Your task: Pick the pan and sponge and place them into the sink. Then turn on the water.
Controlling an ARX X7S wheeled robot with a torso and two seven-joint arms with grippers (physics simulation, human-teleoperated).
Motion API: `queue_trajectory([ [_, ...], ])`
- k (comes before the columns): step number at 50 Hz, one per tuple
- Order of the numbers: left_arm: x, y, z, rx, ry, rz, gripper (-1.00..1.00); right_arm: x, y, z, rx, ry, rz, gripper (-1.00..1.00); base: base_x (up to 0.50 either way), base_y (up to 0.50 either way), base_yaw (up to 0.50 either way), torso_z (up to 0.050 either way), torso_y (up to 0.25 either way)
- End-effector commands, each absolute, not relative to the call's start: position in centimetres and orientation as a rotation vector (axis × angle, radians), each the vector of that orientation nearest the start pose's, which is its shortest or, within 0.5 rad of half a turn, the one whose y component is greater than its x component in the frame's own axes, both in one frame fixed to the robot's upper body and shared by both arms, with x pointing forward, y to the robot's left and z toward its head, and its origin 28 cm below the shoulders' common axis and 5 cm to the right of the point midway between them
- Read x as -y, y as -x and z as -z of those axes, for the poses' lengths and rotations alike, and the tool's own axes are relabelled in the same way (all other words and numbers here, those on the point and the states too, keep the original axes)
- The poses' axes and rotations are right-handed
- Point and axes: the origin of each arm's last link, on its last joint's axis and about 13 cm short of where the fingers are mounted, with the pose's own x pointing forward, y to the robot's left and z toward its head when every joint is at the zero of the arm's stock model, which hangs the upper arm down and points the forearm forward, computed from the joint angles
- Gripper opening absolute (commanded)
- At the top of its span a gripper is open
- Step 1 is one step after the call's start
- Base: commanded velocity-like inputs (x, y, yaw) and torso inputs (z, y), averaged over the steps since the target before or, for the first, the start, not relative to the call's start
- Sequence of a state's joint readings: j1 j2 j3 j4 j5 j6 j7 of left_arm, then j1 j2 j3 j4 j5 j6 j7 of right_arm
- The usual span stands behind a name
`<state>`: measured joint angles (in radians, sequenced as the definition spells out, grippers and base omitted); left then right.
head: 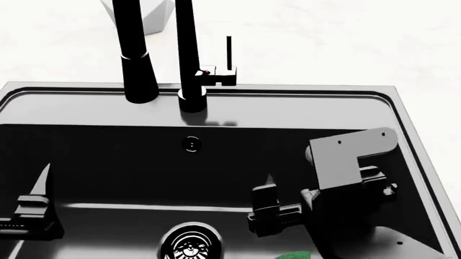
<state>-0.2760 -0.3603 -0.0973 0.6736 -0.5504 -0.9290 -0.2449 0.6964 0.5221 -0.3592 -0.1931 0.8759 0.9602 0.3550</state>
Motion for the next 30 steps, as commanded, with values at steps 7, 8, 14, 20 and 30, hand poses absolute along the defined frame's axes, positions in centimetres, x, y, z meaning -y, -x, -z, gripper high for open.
queue_trajectory([
  [7, -25.6, -22.0, -16.0, 0.007, -0.013, -0.029, 1.00, 13.2, -22.1, -17.4, 0.047, 0.114, -0.260, 1.00, 0.00, 0.00, 0.00, 0.000, 0.000],
  [8, -25.6, -22.1, -16.0, 0.006, -0.014, -0.031, 1.00, 13.4, -21.7, -17.6, 0.054, 0.052, -0.263, 1.00, 0.00, 0.00, 0.00, 0.000, 0.000],
  [14, -25.5, -22.1, -16.4, 0.012, -0.016, -0.028, 1.00, 14.3, -21.0, -17.7, 0.018, 0.060, -0.209, 1.00, 0.00, 0.00, 0.00, 0.000, 0.000],
  [20, -25.7, -22.0, -16.3, 0.011, -0.018, -0.031, 1.00, 14.4, -21.2, -17.1, 0.028, 0.100, -0.164, 1.00, 0.00, 0.00, 0.00, 0.000, 0.000],
  [30, -25.8, -22.1, -16.4, 0.010, -0.022, -0.029, 1.00, 14.6, -20.7, -17.6, -0.010, 0.122, -0.151, 1.00, 0.00, 0.00, 0.00, 0.000, 0.000],
])
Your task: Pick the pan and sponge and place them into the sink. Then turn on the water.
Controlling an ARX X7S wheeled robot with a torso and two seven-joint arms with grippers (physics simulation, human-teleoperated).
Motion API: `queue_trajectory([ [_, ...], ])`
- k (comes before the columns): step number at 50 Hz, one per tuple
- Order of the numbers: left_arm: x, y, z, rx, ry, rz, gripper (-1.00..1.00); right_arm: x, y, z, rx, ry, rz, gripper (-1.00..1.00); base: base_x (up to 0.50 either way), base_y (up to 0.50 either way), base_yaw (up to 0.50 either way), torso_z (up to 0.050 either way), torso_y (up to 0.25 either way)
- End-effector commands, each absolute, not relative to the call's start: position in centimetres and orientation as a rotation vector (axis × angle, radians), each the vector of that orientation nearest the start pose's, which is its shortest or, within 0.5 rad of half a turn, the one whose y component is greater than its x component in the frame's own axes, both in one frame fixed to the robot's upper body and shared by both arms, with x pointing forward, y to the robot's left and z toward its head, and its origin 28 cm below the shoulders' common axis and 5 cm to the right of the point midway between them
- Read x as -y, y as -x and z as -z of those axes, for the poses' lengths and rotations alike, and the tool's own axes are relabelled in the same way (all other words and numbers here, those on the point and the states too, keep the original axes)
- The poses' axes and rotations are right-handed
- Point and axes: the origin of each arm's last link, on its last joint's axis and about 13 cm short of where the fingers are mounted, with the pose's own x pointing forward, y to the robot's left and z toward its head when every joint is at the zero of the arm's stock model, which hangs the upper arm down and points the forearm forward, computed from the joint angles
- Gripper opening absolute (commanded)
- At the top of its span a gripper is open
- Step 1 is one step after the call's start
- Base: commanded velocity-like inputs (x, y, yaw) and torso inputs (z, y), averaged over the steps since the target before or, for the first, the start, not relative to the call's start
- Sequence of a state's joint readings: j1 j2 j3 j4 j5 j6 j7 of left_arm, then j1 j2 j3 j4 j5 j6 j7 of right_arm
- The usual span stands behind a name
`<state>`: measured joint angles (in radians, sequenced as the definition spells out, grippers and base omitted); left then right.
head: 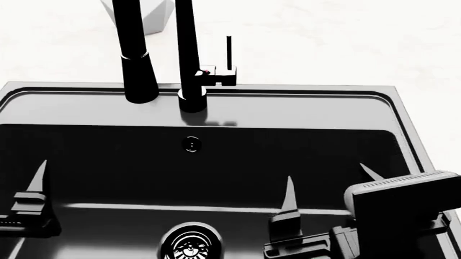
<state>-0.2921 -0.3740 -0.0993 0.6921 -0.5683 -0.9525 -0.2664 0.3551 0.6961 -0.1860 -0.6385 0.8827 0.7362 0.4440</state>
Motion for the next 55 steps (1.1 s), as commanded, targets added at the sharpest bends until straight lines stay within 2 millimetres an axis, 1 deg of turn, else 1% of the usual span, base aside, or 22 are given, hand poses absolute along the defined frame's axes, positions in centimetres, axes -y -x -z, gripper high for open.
queue_trajectory([
  [1, -26.00, -21.99, -16.37, 0.010, -0.022, -0.029, 1.00, 14.53, -20.64, -17.66, 0.013, 0.123, -0.174, 1.00, 0.00, 0.00, 0.00, 0.000, 0.000],
  [2, -25.86, -22.08, -16.31, 0.010, -0.022, -0.030, 1.00, 14.50, -20.65, -17.54, -0.022, 0.152, -0.174, 1.00, 0.00, 0.00, 0.00, 0.000, 0.000],
  [7, -25.75, -22.12, -16.20, 0.007, -0.021, -0.034, 1.00, 14.57, -20.71, -17.62, 0.002, 0.136, -0.170, 1.00, 0.00, 0.00, 0.00, 0.000, 0.000],
  [10, -25.76, -22.04, -16.14, 0.009, -0.021, -0.035, 1.00, 14.38, -20.66, -17.16, -0.009, 0.146, -0.191, 1.00, 0.00, 0.00, 0.00, 0.000, 0.000],
  [18, -25.39, -22.17, -16.19, 0.010, -0.020, -0.031, 1.00, 14.35, -20.85, -16.87, -0.016, 0.138, -0.184, 1.00, 0.00, 0.01, 0.00, 0.000, 0.000],
  [22, -25.87, -21.95, -16.20, 0.010, -0.019, -0.032, 1.00, 14.30, -20.87, -16.99, -0.012, 0.136, -0.182, 1.00, 0.00, 0.33, 0.00, 0.000, 0.000],
  [33, -25.53, -21.99, -16.26, 0.013, -0.020, -0.031, 1.00, 14.35, -20.96, -17.22, -0.012, 0.139, -0.172, 1.00, 0.00, 0.35, 0.00, 0.000, 0.000],
  [34, -25.88, -21.80, -16.29, 0.013, -0.019, -0.031, 1.00, 14.36, -20.95, -17.24, -0.010, 0.137, -0.171, 1.00, 0.00, 0.36, 0.00, 0.000, 0.000],
  [37, -25.54, -21.97, -16.26, 0.012, -0.019, -0.030, 1.00, 14.55, -20.88, -17.06, -0.007, 0.098, -0.147, 1.00, 0.00, 0.36, 0.00, 0.000, 0.000],
  [41, -25.29, -22.11, -16.27, 0.011, -0.020, -0.030, 1.00, 14.70, -20.68, -17.03, -0.006, 0.091, -0.138, 1.00, 0.00, 0.37, 0.00, 0.000, 0.000],
  [43, -25.66, -21.95, -16.29, 0.012, -0.020, -0.031, 1.00, 14.69, -20.67, -17.05, -0.008, 0.091, -0.138, 1.00, 0.00, 0.36, 0.00, 0.000, 0.000],
  [46, -25.43, -21.97, -16.32, 0.013, -0.020, -0.028, 1.00, 14.71, -20.75, -17.00, -0.009, 0.081, -0.132, 1.00, -0.02, 0.36, 0.00, 0.000, 0.000],
  [49, -25.72, -21.85, -16.35, 0.014, -0.020, -0.028, 1.00, 14.65, -20.88, -16.84, -0.012, 0.075, -0.133, 1.00, -0.02, 0.36, 0.00, 0.000, 0.000],
  [55, -25.55, -21.95, -16.46, 0.016, -0.021, -0.029, 1.00, 14.67, -20.87, -16.98, -0.010, 0.077, -0.132, 1.00, -0.04, 0.37, 0.00, 0.000, 0.000],
])
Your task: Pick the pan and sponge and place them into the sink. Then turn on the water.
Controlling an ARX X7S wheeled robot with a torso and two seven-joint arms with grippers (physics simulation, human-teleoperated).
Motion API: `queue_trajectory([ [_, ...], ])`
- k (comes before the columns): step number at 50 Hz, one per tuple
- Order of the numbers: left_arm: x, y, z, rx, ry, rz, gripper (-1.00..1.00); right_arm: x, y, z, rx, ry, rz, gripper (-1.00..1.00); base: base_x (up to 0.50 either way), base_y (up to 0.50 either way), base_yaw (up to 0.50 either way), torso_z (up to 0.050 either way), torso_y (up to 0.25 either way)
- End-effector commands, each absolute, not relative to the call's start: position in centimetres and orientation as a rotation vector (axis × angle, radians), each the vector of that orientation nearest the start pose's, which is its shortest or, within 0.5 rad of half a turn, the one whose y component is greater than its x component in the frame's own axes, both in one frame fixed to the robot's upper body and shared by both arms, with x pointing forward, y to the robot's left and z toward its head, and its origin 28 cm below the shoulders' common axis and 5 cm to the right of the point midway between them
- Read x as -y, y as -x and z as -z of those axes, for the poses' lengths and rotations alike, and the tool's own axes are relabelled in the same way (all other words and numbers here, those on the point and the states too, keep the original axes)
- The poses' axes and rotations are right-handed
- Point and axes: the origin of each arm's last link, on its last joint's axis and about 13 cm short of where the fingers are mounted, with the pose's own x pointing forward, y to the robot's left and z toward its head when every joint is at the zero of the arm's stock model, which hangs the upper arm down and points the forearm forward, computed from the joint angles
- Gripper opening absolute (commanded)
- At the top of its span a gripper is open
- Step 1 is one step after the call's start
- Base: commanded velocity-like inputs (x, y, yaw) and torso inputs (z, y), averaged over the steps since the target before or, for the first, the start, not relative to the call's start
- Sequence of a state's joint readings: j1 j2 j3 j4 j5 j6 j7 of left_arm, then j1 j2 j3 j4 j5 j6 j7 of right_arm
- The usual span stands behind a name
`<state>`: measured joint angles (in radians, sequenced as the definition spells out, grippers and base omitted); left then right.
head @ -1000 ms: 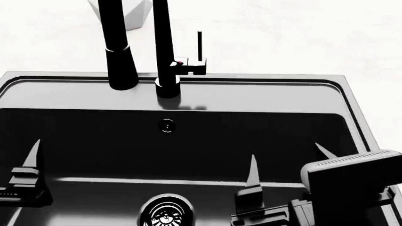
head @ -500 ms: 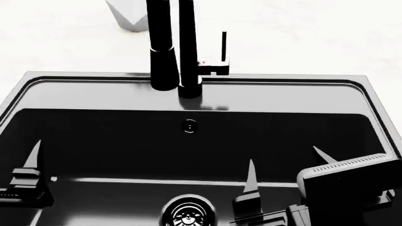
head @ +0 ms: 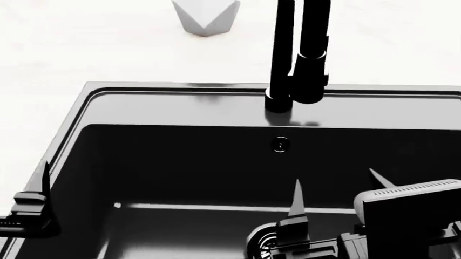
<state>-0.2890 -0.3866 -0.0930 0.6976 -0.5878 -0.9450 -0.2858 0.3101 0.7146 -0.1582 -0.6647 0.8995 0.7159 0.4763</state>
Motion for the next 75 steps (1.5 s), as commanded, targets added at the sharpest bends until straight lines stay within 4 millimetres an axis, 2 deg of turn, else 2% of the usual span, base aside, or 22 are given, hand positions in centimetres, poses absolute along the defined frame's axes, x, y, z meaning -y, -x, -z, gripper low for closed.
queue_trajectory([
  [1, -25.3, -22.0, -16.4, 0.015, -0.021, -0.028, 1.00, 14.7, -20.9, -17.0, -0.010, 0.076, -0.131, 1.00, -0.07, 0.37, 0.00, 0.000, 0.000],
  [4, -25.2, -22.1, -16.4, 0.015, -0.021, -0.027, 1.00, 14.7, -20.8, -17.0, -0.008, 0.073, -0.131, 1.00, -0.08, 0.36, 0.00, 0.000, 0.000],
  [5, -25.7, -21.9, -16.4, 0.016, -0.021, -0.027, 1.00, 14.7, -20.8, -17.0, -0.009, 0.074, -0.130, 1.00, -0.08, 0.36, 0.00, 0.000, 0.000],
  [9, -25.2, -22.0, -16.4, 0.015, -0.023, -0.027, 1.00, 14.7, -20.8, -16.9, -0.011, 0.072, -0.129, 1.00, -0.08, 0.37, 0.00, 0.000, 0.000],
  [11, -26.0, -21.7, -16.4, 0.015, -0.022, -0.025, 1.00, 14.7, -20.8, -16.9, -0.012, 0.072, -0.130, 1.00, -0.08, 0.36, 0.00, 0.000, 0.000],
  [18, -25.6, -21.8, -16.4, 0.014, -0.025, -0.024, 1.00, 14.8, -20.7, -16.7, -0.017, 0.067, -0.122, 1.00, -0.08, 0.36, 0.00, 0.000, 0.000],
  [21, -26.2, -21.6, -16.5, 0.016, -0.025, -0.024, 1.00, 14.8, -20.7, -16.8, -0.015, 0.069, -0.122, 1.00, -0.23, 0.36, 0.00, 0.000, 0.000],
  [46, -25.9, -21.7, -16.5, 0.014, -0.027, -0.022, 1.00, 14.9, -20.9, -16.7, -0.015, 0.056, -0.115, 1.00, -0.12, 0.43, 0.00, 0.000, 0.000],
  [59, -25.4, -21.1, -16.9, -0.004, -0.035, 0.004, 1.00, 14.9, -20.9, -16.6, -0.017, 0.052, -0.115, 1.00, 0.00, 0.04, 0.00, 0.000, 0.000],
  [64, -25.7, -20.5, -18.2, -0.015, -0.093, 0.019, 1.00, 14.9, -21.2, -16.5, -0.028, 0.056, -0.114, 1.00, 0.00, 0.00, 0.00, 0.000, 0.000],
  [65, -25.9, -20.0, -18.4, -0.051, -0.060, 0.056, 1.00, 15.0, -21.3, -16.7, -0.024, 0.058, -0.113, 1.00, 0.00, 0.00, 0.00, 0.000, 0.000],
  [67, -26.3, -19.0, -19.2, -0.062, -0.110, 0.077, 1.00, 14.9, -21.4, -16.8, -0.022, 0.063, -0.112, 1.00, 0.00, 0.00, 0.00, 0.000, 0.000],
  [69, -27.1, -18.6, -20.4, -0.044, -0.099, 0.015, 1.00, 14.9, -21.4, -16.7, -0.025, 0.062, -0.112, 1.00, 0.00, 0.00, 0.00, 0.000, 0.000],
  [72, -27.7, -17.9, -21.3, -0.122, -0.061, 0.025, 1.00, 15.0, -21.5, -16.6, -0.030, 0.060, -0.108, 1.00, 0.00, 0.00, 0.00, 0.000, 0.000],
  [74, -28.3, -16.7, -22.3, -0.141, -0.104, 0.081, 1.00, 14.9, -21.6, -16.6, -0.026, 0.060, -0.108, 1.00, 0.00, 0.00, 0.00, 0.000, 0.000],
  [75, -27.9, -16.4, -22.7, -0.147, -0.132, 0.111, 1.00, 14.9, -21.6, -16.6, -0.025, 0.061, -0.105, 1.00, 0.00, 0.00, 0.00, 0.000, 0.000],
])
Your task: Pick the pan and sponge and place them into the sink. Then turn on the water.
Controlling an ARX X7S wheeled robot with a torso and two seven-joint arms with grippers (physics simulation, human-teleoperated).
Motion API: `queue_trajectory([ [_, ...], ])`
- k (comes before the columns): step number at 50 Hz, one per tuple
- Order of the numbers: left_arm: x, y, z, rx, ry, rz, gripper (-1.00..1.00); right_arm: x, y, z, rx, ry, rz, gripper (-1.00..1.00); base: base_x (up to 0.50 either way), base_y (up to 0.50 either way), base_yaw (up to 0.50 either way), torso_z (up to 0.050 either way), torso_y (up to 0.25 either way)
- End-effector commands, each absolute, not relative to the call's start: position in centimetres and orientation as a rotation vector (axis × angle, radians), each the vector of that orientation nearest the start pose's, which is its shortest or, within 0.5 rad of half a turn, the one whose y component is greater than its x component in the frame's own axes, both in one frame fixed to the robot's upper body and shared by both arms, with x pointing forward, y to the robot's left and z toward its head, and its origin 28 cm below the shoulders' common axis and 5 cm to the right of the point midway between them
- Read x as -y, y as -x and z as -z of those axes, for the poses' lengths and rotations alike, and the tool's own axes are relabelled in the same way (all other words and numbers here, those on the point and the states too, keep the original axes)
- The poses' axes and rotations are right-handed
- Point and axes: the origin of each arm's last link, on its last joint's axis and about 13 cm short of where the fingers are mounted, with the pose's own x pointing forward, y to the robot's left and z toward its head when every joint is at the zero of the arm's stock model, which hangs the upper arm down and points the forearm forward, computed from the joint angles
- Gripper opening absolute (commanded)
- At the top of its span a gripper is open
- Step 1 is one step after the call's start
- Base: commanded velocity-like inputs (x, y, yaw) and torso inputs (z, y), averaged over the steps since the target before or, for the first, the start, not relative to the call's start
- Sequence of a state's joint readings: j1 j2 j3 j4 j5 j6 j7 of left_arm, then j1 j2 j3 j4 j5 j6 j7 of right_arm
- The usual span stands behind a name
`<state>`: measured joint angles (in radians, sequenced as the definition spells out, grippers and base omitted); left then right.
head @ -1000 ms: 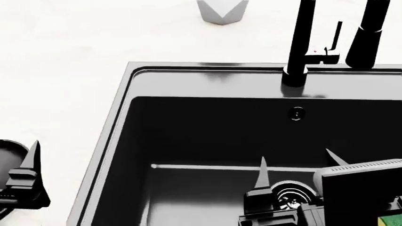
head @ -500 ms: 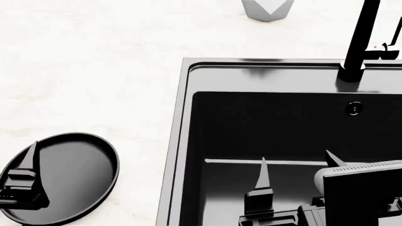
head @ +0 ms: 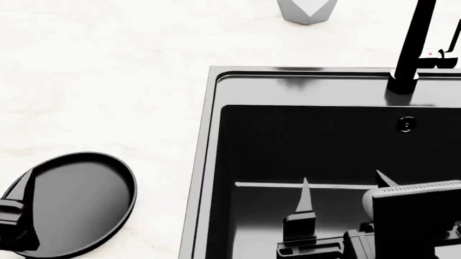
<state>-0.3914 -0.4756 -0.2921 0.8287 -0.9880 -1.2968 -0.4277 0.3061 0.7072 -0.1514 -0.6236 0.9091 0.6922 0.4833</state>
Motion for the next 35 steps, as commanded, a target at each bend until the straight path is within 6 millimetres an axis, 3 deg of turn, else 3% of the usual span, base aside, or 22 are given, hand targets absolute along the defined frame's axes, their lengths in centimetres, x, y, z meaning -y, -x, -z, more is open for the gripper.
queue_trajectory([
  [1, -27.7, -16.2, -22.8, -0.156, -0.131, 0.103, 1.00, 14.9, -21.7, -16.6, -0.026, 0.059, -0.098, 1.00, 0.00, 0.00, 0.00, 0.000, 0.000],
  [11, -27.6, -14.6, -23.8, -0.254, -0.168, 0.153, 1.00, 15.1, -21.5, -16.4, -0.032, 0.062, -0.081, 1.00, 0.00, 0.00, 0.00, 0.000, 0.000],
  [14, -26.6, -15.6, -23.1, -0.274, -0.169, 0.130, 1.00, 15.2, -21.6, -16.5, -0.033, 0.062, -0.074, 1.00, 0.00, 0.00, 0.00, 0.000, 0.000],
  [15, -27.5, -15.0, -23.1, -0.282, -0.179, 0.135, 1.00, 15.2, -21.7, -16.5, -0.033, 0.068, -0.070, 1.00, 0.00, 0.00, 0.00, 0.000, 0.000],
  [19, -27.6, -14.5, -23.3, -0.272, -0.189, 0.130, 1.00, 15.4, -21.5, -16.7, -0.030, 0.075, -0.059, 1.00, 0.00, 0.00, 0.00, 0.000, 0.000],
  [21, -26.4, -14.7, -23.0, -0.285, -0.182, 0.145, 1.00, 15.6, -21.5, -16.9, -0.028, 0.075, -0.052, 1.00, 0.00, 0.00, 0.00, 0.000, 0.000],
  [24, -27.1, -13.7, -23.0, -0.305, -0.180, 0.151, 1.00, 15.5, -21.4, -16.9, -0.029, 0.082, -0.052, 1.00, 0.00, 0.00, 0.00, 0.000, 0.000],
  [35, -27.0, -13.8, -21.2, -0.357, -0.165, 0.142, 1.00, 15.6, -21.5, -16.9, -0.030, 0.080, -0.052, 1.00, 0.00, 0.00, 0.00, 0.000, 0.000],
])
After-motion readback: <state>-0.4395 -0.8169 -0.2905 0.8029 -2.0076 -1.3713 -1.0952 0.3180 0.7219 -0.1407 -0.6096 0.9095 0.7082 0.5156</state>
